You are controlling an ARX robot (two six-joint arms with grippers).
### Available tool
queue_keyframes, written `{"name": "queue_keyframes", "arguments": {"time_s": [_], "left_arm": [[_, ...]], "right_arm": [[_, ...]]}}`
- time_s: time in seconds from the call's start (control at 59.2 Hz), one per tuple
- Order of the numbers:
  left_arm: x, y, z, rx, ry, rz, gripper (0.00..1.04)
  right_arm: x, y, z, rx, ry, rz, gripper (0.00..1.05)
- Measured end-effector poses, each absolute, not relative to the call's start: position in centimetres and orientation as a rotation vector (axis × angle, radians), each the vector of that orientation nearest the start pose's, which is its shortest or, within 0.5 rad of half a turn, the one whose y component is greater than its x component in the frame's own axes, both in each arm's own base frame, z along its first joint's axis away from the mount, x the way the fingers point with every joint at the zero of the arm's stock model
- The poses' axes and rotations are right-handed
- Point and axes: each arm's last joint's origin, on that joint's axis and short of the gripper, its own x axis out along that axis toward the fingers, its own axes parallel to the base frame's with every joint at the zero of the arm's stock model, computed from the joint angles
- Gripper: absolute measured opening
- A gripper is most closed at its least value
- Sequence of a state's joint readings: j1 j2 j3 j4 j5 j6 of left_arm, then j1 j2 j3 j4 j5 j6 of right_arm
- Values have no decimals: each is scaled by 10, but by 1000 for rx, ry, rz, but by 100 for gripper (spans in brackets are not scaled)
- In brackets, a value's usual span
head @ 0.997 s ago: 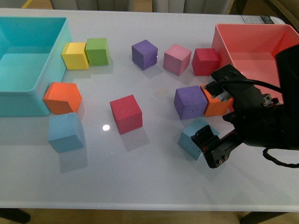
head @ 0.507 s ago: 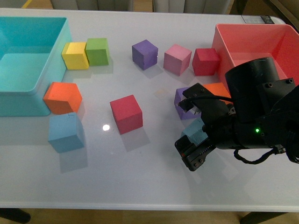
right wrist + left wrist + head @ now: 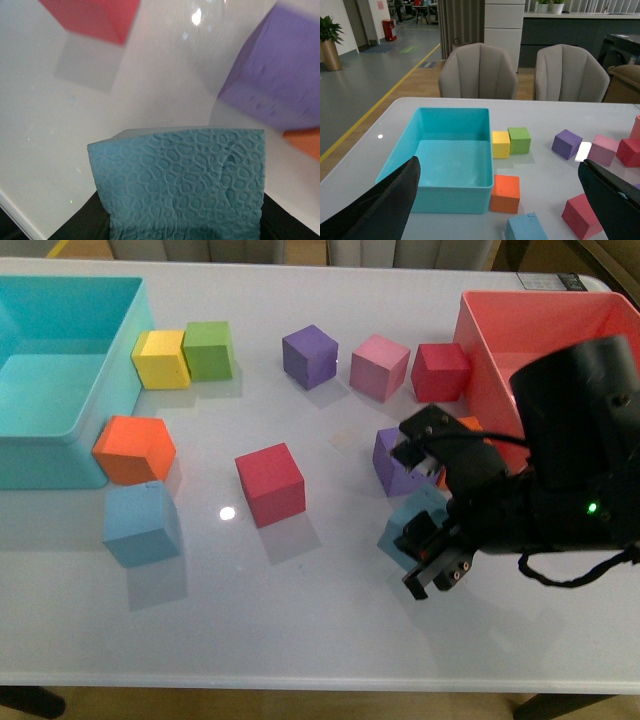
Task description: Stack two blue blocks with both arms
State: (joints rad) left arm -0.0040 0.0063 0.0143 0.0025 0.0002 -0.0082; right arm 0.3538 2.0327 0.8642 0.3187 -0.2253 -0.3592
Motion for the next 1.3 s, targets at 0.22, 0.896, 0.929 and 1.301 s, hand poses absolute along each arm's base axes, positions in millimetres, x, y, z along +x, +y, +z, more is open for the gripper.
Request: {"name": "queue_keyframes", "arguments": {"time_s": [0.22,0.896,0.929,1.301], "left_arm": [[97,0,168,-8,-10,-4,96],[97,0,168,-8,-10,-4,96],[97,0,168,-8,-10,-4,96],[97,0,168,-8,-10,-4,96]], "right_arm": [[373,165,103,-371,664,681,44],[473,287,41,-432,755,681,43],[475,288,40,-432,756,679,43],[480,286,16,-440,802,653,50]]}}
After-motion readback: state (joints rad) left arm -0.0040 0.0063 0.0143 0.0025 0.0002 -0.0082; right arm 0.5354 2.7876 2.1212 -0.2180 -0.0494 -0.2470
